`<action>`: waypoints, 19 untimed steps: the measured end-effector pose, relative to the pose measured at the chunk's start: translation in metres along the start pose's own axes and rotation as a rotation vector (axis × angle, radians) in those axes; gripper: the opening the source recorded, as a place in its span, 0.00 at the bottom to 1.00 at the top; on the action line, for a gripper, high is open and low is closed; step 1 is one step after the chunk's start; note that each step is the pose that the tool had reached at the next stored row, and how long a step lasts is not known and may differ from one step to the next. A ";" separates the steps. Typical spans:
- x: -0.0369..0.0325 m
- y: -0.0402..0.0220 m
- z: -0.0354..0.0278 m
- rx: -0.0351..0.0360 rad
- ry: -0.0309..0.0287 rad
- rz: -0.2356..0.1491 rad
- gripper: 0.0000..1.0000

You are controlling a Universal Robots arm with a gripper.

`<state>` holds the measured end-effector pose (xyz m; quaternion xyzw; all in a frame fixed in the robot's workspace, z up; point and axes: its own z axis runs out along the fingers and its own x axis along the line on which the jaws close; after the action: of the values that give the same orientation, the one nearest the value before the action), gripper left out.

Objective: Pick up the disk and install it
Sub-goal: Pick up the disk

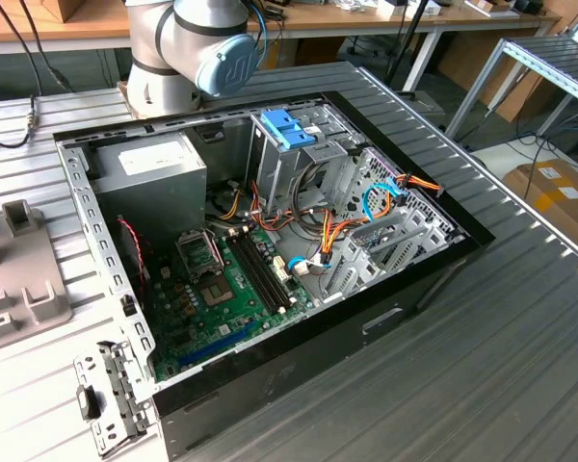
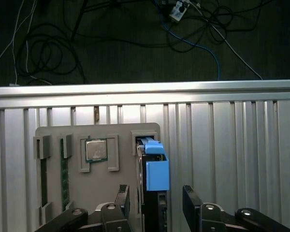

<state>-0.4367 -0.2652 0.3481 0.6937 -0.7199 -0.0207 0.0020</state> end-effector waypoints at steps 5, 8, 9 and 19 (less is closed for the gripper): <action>0.0000 0.0003 0.0014 0.0000 0.0000 0.000 0.56; 0.0001 0.0005 0.0021 0.0000 0.0000 0.000 0.56; 0.0001 0.0005 0.0023 0.0000 0.0000 0.000 0.56; 0.0001 0.0006 0.0044 0.0000 0.0000 0.000 0.56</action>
<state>-0.4375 -0.2652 0.3437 0.6937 -0.7200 -0.0207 0.0020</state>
